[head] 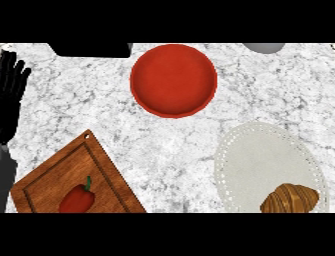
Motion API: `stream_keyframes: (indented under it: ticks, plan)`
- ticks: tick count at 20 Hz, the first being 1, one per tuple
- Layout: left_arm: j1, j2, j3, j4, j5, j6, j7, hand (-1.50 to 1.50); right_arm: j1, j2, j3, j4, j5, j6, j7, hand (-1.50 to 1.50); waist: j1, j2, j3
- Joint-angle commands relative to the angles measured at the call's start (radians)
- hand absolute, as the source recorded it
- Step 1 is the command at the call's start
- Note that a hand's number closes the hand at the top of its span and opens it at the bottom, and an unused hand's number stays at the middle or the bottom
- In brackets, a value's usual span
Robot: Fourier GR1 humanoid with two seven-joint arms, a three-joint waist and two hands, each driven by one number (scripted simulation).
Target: Pick the can from the placemat and place it in the bowl
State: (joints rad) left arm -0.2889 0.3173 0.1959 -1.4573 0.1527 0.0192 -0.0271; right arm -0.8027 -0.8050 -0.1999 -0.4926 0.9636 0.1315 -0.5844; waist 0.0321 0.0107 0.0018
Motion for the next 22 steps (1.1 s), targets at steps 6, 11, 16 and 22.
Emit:
stream_keyframes:
  ticks: [6,11,16,22]
  plan:
    - [0.013,-0.003,0.001,-0.033,0.002,0.005,0.041,0.00,-0.177,0.008,-0.091,-0.034,-0.143,0.136,-0.113,1.50,-0.013,-0.009,-0.001]
    - [0.044,-0.004,0.028,-0.038,0.012,0.013,0.027,0.00,-0.297,0.083,-0.113,-0.124,-0.246,0.371,0.007,1.50,-0.029,-0.020,-0.004]
    - [0.075,0.024,0.051,-0.030,0.013,-0.020,-0.003,0.00,-0.316,0.158,-0.113,-0.236,-0.309,0.488,0.162,1.50,-0.037,-0.018,-0.003]
    - [0.082,0.014,0.045,-0.077,0.011,-0.007,0.029,0.00,-0.357,0.354,-0.062,-0.384,-0.327,0.477,0.402,1.50,-0.035,-0.019,-0.003]
